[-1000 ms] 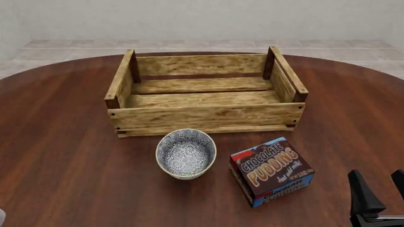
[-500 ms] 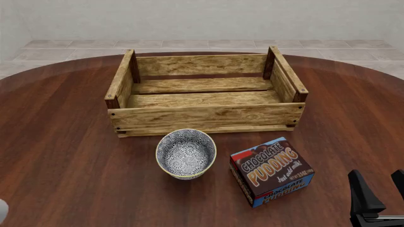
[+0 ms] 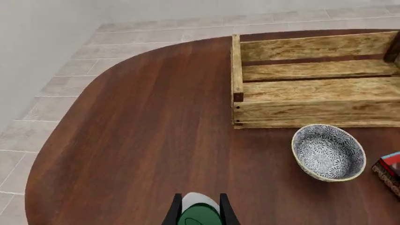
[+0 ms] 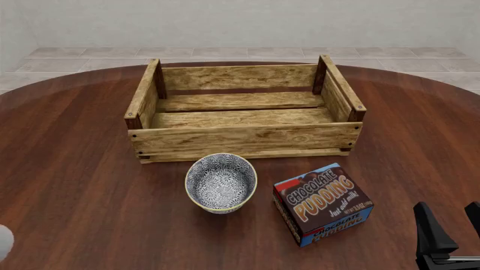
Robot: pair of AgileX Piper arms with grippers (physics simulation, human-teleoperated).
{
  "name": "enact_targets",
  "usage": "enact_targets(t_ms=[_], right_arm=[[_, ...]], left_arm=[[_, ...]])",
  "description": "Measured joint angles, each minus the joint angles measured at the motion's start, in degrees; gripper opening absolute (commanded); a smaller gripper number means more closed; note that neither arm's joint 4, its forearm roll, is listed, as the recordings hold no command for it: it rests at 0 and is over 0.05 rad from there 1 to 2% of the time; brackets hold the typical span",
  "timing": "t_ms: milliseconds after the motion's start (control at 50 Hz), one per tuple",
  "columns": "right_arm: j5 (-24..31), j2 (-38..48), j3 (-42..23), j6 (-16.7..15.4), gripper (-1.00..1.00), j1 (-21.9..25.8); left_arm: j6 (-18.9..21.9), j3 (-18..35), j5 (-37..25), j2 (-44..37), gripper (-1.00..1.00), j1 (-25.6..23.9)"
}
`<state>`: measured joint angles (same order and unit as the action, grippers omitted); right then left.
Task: Pick up the salad dressing and put it in the tray.
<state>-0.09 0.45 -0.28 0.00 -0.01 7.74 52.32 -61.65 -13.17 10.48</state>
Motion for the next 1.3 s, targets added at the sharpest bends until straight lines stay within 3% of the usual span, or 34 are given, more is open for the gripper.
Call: enact_targets(t_ms=[160, 380, 700, 1300], right_arm=[[0.0, 0.0, 0.0, 0.0, 1.00, 0.0], [0.0, 0.0, 0.0, 0.0, 1.00, 0.0], [0.0, 0.0, 0.0, 0.0, 1.00, 0.0], [0.0, 0.0, 0.0, 0.0, 1.00, 0.0]], left_arm=[[-0.3, -1.8, 20.9, -17.7, -1.00, -4.0], [-0.2, -1.2, 34.0, -30.9, -1.00, -8.1], [-0.1, 2.7, 40.4, -40.1, -1.00, -12.8], [0.7, 13.2, 45.7, -54.1, -1.00, -21.2]])
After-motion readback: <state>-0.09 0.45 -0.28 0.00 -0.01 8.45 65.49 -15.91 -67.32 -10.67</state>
